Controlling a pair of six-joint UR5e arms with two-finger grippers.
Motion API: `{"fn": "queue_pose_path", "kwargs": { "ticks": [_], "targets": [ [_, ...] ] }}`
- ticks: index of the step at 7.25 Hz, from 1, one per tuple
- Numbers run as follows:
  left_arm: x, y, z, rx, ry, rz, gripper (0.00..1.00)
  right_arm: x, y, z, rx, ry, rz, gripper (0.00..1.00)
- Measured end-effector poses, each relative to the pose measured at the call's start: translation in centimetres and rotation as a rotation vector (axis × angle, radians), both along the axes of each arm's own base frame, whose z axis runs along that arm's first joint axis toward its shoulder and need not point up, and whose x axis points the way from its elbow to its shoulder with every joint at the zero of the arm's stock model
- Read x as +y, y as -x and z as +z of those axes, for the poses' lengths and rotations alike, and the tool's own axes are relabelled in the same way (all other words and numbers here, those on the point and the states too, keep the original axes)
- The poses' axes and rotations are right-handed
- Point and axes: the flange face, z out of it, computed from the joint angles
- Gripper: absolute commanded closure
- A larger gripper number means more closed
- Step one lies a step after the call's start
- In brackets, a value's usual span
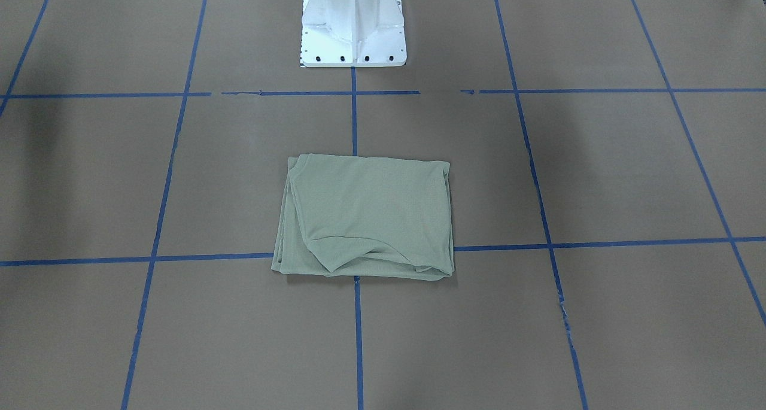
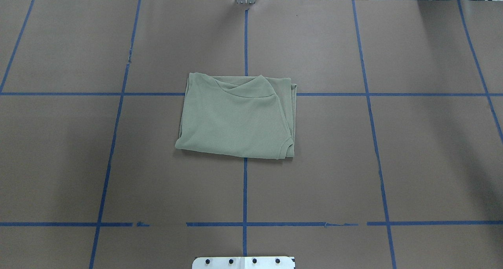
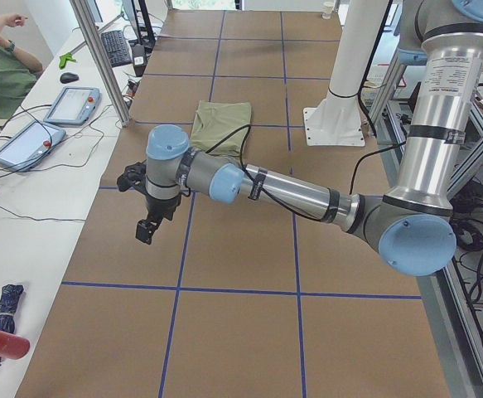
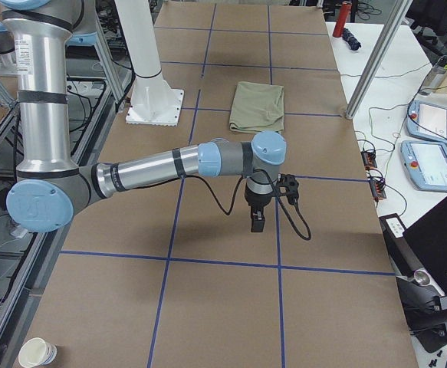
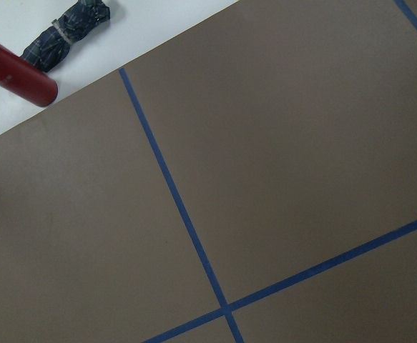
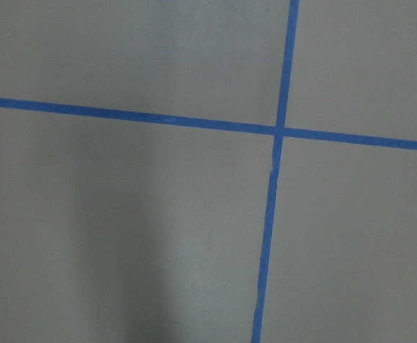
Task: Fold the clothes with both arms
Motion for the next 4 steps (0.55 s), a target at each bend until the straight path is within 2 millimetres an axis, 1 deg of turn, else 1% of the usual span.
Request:
{"fn": "queue_pose_path", "kwargs": {
  "ticks": [2, 3, 4],
  "targets": [
    [2.2, 0.9, 2.6, 0.049, 0.052, -0.005, 0.00, 2.3, -0.9, 0.7, 0.002, 0.000, -0.003, 0.00],
    [2.8, 1.1, 3.7, 0.057, 0.081, -0.006, 0.00, 3.1, -1.4, 1.3, 0.005, -0.011, -0.023, 0.00],
    [3.0, 1.2, 4.4, 0.062, 0.119, -0.008, 0.00, 3.4, -1.9, 1.7, 0.006, -0.024, -0.036, 0.00]
  ]
}}
